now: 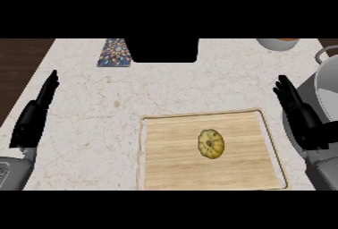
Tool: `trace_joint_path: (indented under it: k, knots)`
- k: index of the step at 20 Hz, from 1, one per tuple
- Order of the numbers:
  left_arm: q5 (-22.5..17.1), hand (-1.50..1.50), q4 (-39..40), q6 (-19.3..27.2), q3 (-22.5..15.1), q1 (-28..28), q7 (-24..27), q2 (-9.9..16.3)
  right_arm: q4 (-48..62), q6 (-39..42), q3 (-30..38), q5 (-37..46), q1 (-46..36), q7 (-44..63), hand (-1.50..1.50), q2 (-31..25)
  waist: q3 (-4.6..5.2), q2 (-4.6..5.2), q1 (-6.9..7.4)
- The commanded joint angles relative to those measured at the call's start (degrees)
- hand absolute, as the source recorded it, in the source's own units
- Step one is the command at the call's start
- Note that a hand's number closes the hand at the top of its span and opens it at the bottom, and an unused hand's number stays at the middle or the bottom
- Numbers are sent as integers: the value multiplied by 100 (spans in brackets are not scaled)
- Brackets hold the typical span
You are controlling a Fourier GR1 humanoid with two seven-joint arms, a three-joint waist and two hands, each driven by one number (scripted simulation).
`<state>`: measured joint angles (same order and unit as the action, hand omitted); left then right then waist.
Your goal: Pick the squash from the tray and place it in the pot
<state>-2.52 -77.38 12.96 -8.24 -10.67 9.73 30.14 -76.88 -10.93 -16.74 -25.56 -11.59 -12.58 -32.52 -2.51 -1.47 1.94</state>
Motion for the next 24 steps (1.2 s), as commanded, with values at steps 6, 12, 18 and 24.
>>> trace_joint_path:
  k: [6,12,18,24]
  knots:
    - [-793,0,-522,-124,-47,-749,-183,-977,-908,2717,-1455,173,-2078,621,150,-310,329,216,868]
    - [-1283,0,-521,-137,129,-1015,-626,-1294,-391,3576,-1770,2057,-3492,-541,-150,-1408,254,289,527]
    - [-1296,0,-497,15,276,-878,-711,-1327,70,4449,-2225,3046,-4208,-2030,-150,-1296,249,225,167]
    - [-1423,0,-587,-32,548,-1068,-1128,-1078,180,4752,-2847,4249,-4844,-2086,-150,-1285,252,180,-5]
